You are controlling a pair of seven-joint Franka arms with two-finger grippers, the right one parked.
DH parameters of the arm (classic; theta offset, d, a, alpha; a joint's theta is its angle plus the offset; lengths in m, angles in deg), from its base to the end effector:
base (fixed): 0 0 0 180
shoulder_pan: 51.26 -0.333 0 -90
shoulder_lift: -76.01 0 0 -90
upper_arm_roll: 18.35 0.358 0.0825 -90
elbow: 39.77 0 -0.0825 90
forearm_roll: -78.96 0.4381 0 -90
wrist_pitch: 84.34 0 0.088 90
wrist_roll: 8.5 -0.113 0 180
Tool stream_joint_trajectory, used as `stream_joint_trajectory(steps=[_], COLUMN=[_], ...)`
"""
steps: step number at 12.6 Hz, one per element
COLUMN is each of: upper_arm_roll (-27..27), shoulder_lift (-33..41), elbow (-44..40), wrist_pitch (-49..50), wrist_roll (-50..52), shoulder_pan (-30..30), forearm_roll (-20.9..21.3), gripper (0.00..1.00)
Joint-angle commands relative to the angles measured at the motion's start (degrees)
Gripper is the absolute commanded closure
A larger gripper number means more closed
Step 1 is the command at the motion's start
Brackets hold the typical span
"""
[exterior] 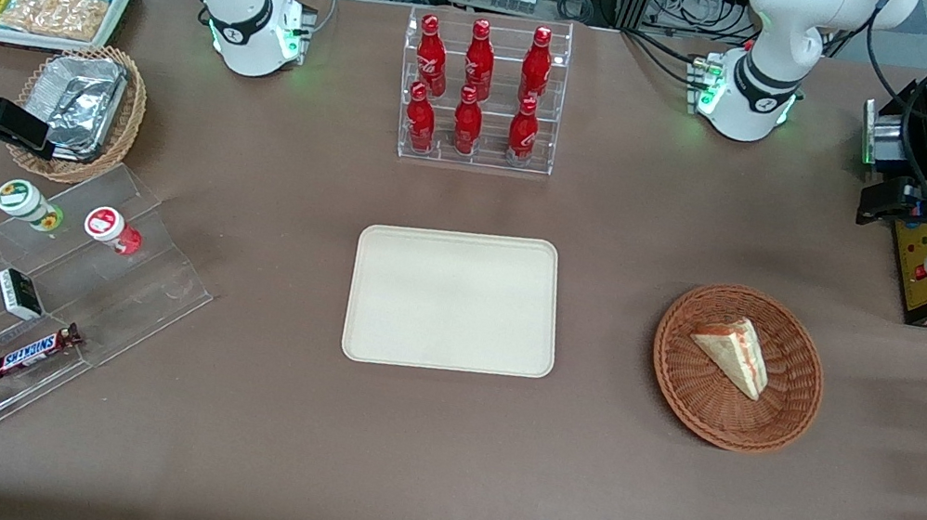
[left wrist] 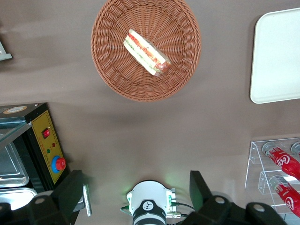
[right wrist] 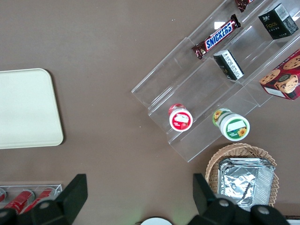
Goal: Place sandwich from basket to tray
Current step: 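Move the left gripper over the wicker basket toward the wrapped sandwich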
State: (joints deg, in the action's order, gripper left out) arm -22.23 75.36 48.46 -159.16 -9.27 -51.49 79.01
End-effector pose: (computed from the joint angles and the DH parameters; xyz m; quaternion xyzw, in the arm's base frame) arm 0.5797 -0.0366 0.6501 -0.9917 0.0383 0.1223 0.0031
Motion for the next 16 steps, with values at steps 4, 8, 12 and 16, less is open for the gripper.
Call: stream_joint_trajectory(steps=[4,8,12,16], upper_arm_roll=[0.72,0.72,0.72,0.63], shoulder_lift=[0.13,0.83,1.09,1.18], elbow=[1.07,8.53,15.47,22.07], wrist_pitch=[-0.85,-7.52,-15.16,-23.59], wrist_roll=[2.26,2.35,4.53,8.32], shoulder_pan=[0.49,0.49,0.49,0.58], forearm_roll=[-0.14,-0.14,-0.14,-0.14], gripper=[0.00,0.00,0.00,0.00])
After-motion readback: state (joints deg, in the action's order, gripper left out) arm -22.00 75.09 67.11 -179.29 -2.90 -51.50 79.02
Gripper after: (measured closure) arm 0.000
